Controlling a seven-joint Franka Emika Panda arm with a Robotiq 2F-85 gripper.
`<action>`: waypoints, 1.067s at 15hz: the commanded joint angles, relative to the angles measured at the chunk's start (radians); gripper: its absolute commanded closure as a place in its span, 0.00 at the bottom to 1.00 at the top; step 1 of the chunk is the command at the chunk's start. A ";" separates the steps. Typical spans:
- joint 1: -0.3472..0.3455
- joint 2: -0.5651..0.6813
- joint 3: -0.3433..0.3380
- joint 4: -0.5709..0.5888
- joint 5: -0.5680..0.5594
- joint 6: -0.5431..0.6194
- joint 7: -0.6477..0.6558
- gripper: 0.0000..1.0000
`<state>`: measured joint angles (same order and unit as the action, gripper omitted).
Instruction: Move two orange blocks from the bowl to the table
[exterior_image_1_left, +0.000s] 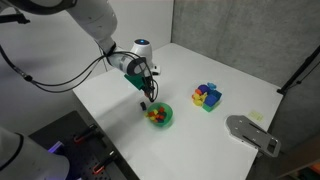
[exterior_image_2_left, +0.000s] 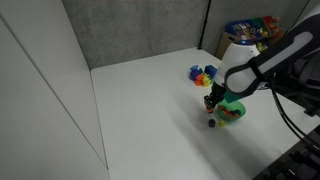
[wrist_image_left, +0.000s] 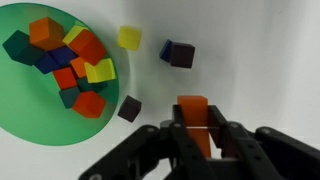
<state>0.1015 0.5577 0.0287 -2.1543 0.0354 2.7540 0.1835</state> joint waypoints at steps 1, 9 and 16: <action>-0.036 0.033 0.036 -0.004 0.029 0.025 -0.064 0.90; -0.070 0.076 0.054 -0.001 0.039 0.019 -0.099 0.39; -0.066 0.024 0.040 -0.008 0.026 -0.020 -0.093 0.00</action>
<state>0.0387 0.6294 0.0710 -2.1511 0.0487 2.7700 0.1120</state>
